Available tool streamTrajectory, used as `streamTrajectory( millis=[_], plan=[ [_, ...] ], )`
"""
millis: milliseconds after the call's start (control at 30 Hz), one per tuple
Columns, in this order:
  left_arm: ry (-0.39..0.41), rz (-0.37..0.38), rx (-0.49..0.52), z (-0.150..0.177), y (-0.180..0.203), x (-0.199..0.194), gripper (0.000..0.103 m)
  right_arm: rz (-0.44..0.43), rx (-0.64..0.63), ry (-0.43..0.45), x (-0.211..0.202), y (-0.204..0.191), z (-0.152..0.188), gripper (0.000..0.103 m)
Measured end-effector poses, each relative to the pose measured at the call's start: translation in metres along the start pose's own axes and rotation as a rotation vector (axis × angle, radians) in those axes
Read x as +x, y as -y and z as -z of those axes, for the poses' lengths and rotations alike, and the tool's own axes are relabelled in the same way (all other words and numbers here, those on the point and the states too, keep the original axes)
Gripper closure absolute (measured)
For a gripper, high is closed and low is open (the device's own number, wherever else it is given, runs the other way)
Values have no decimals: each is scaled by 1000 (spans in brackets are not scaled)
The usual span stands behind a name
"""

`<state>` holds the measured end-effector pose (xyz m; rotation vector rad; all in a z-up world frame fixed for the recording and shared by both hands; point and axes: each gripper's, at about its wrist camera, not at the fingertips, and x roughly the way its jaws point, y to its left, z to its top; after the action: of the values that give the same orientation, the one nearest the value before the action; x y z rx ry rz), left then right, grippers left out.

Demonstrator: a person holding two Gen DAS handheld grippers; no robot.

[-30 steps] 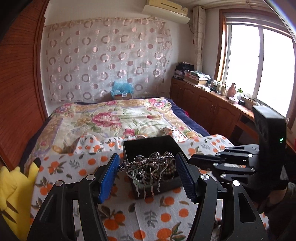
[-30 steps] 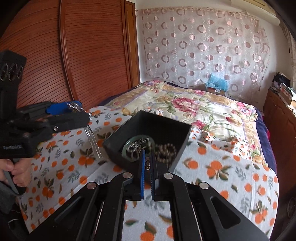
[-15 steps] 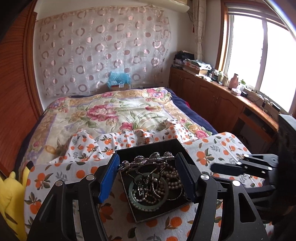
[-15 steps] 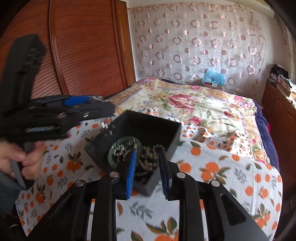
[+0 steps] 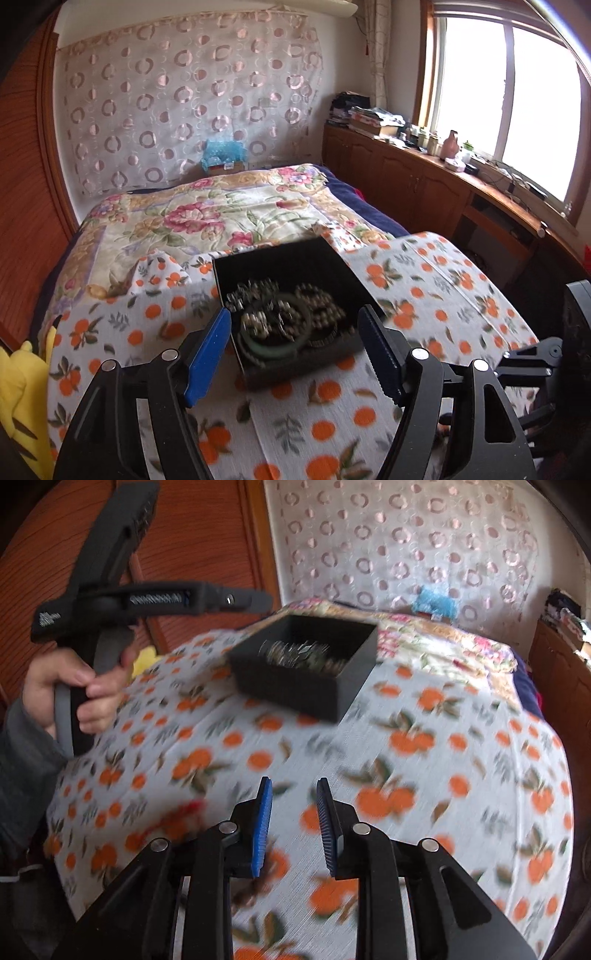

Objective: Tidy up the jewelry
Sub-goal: 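Move both grippers back to the wooden bead bracelet, then grasp the wooden bead bracelet with the left gripper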

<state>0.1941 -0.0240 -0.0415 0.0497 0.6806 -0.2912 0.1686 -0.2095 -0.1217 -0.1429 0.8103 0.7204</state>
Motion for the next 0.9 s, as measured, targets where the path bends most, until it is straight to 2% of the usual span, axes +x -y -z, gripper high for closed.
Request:
streamTrajectory(
  millis=[300,533,633,767,900],
  plan=[
    [-105,32,25,61,17,-14,35,12,-32,-72,8,-19,25,76],
    [-152,42,43,84,23,-18,35,56,-76,-96,11,-27,27,76],
    [-169,52,48,93,27,-20,35,58,-87,-94,11,-27,27,85],
    [-186,76,50,101,32,-20,35,58,-69,-52,0,-22,24,88],
    [-204,104,47,105,42,-14,50,69,-41,17,-18,-13,14,88]
  ],
)
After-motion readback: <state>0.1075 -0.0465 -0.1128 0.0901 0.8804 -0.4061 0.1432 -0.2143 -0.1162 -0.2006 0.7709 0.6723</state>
